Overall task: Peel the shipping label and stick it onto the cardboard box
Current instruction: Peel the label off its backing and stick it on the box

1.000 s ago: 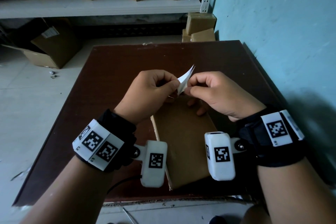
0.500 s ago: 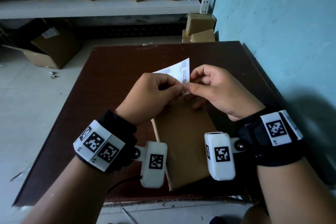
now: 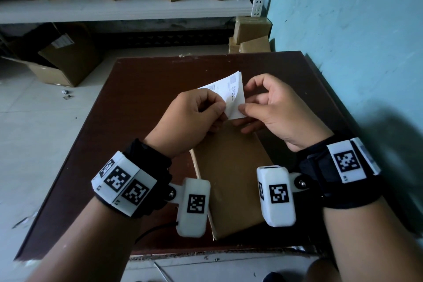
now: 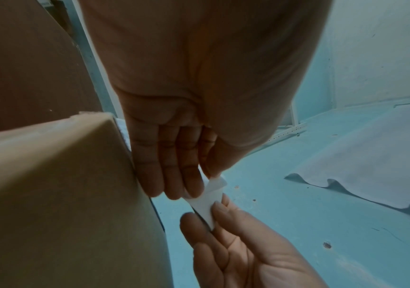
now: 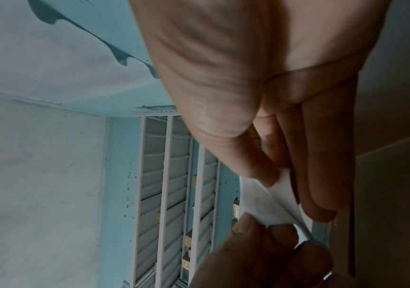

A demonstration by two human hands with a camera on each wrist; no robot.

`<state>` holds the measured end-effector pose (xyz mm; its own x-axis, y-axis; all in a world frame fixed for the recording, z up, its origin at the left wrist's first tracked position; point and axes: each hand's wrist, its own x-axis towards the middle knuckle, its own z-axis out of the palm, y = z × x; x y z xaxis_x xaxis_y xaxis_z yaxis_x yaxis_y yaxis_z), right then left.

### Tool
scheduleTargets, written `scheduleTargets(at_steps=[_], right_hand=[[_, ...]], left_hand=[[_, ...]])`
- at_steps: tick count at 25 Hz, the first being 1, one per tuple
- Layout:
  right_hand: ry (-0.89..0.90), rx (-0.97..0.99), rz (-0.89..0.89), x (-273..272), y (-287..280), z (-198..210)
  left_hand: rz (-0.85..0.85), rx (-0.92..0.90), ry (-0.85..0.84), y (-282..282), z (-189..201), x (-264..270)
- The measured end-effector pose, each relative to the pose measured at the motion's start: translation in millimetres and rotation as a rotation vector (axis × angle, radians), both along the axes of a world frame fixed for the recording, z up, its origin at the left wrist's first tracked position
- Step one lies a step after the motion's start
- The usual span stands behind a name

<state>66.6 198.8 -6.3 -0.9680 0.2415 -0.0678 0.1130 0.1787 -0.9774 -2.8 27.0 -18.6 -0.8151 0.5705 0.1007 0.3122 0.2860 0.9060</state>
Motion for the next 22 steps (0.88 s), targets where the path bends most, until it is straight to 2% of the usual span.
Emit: scheduleTargets(at_steps=[9, 15, 22], right_hand=[[0.001, 0.030, 0.022, 0.9, 1.2, -0.2], [0.034, 0.080, 0.047, 1.1, -0.6, -1.7], [0.041, 0.048, 0.069, 1.6, -2.2, -1.3]], left_hand=[[0.017, 0.057, -0.013, -2.8, -0.1, -0.9], [-0.038, -0.004, 0.016, -2.4, 4.4, 3.0], [-0.003, -0.032, 0.056, -2.0, 2.9, 1.4]])
